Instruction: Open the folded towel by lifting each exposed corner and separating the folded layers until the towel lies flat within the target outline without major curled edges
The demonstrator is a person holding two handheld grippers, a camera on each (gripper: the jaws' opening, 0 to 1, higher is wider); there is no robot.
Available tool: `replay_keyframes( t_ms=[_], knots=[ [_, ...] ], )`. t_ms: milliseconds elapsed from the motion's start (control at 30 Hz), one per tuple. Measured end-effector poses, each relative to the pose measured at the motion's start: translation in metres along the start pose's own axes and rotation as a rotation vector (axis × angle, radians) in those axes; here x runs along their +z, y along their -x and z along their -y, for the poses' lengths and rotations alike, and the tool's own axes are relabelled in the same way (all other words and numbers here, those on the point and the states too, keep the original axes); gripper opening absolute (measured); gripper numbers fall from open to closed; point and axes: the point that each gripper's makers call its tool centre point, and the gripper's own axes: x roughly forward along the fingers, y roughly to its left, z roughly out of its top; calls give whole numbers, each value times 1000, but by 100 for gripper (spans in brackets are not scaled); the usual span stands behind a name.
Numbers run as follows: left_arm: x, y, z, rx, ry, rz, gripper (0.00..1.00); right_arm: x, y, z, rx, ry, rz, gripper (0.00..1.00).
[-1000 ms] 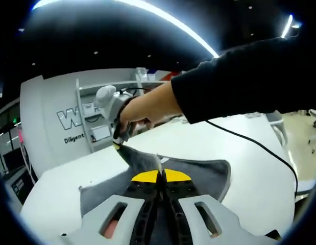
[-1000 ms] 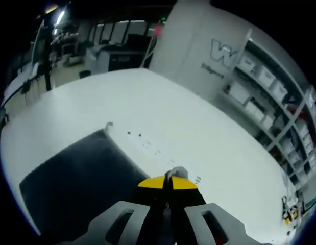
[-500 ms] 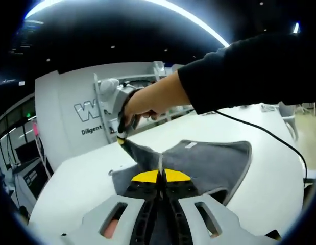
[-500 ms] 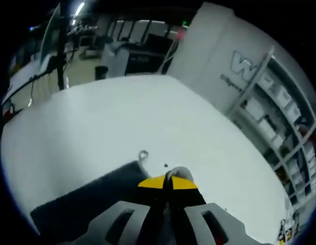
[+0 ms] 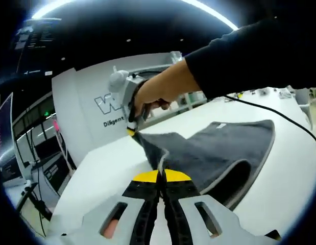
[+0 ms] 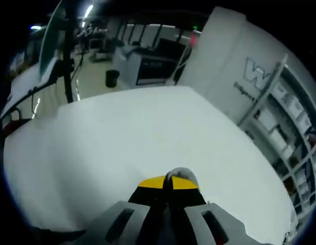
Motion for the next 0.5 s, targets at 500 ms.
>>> replay_keyframes(
  t_ms=[500],
  knots=[
    [-51,40,-62,165,-100,-157,0,36,-50,-90,115,108,-20,0]
  ],
)
